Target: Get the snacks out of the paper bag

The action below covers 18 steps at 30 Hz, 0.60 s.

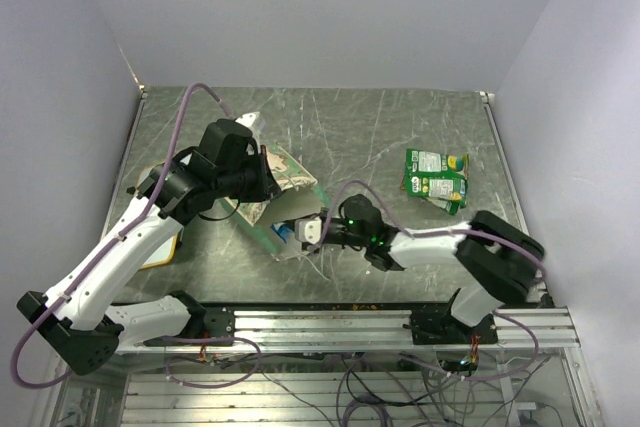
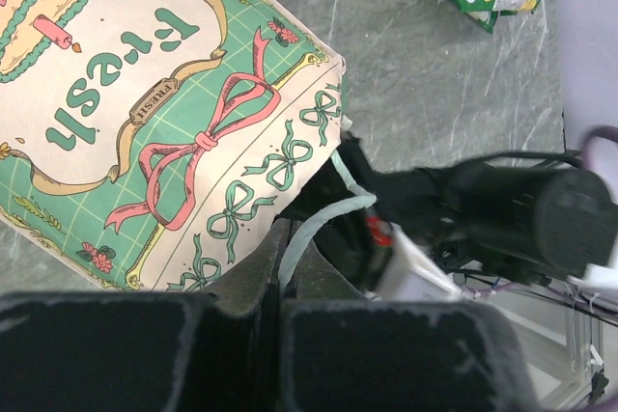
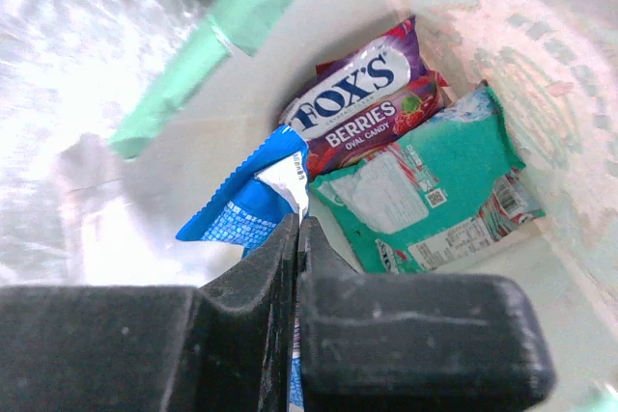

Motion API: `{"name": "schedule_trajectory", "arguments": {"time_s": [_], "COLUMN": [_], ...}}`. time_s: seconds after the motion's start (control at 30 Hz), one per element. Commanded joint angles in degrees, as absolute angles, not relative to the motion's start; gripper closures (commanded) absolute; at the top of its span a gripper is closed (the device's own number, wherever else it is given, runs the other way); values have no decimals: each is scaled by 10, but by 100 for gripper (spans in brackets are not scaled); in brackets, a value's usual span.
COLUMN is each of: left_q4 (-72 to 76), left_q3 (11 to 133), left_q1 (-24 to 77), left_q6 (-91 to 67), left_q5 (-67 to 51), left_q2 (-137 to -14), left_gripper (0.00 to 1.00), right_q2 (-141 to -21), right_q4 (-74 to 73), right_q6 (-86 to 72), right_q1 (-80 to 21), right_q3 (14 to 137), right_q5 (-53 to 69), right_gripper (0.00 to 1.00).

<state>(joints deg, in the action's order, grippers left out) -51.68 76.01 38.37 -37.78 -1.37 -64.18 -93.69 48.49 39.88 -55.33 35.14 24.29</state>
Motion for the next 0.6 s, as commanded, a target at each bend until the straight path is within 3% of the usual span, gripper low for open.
{"name": "schedule_trajectory", "arguments": {"time_s": [0.0,0.27,0.4,0.57], "left_q4": [-481,-460,-455,-451], "left_q3": [759,755,741,734], "left_q1": [376,367,364,362], "left_q6": [-370,-375,-386,-397], "left_q5": [-1,-8,1,2], "left_q2": [-643,-668,-675,-681], "left_gripper": [93,93,93,93], "right_q2": [-802,-567,-495,-445], "right_q4": [363,94,-27,-149], "right_q6": [333,245,158,21], "right_q1": [-555,-556,-556,-555], "right_q3": [310,339,385,466], "right_q5": [288,244,138,-116], "right_gripper": [100,100,100,100]}}
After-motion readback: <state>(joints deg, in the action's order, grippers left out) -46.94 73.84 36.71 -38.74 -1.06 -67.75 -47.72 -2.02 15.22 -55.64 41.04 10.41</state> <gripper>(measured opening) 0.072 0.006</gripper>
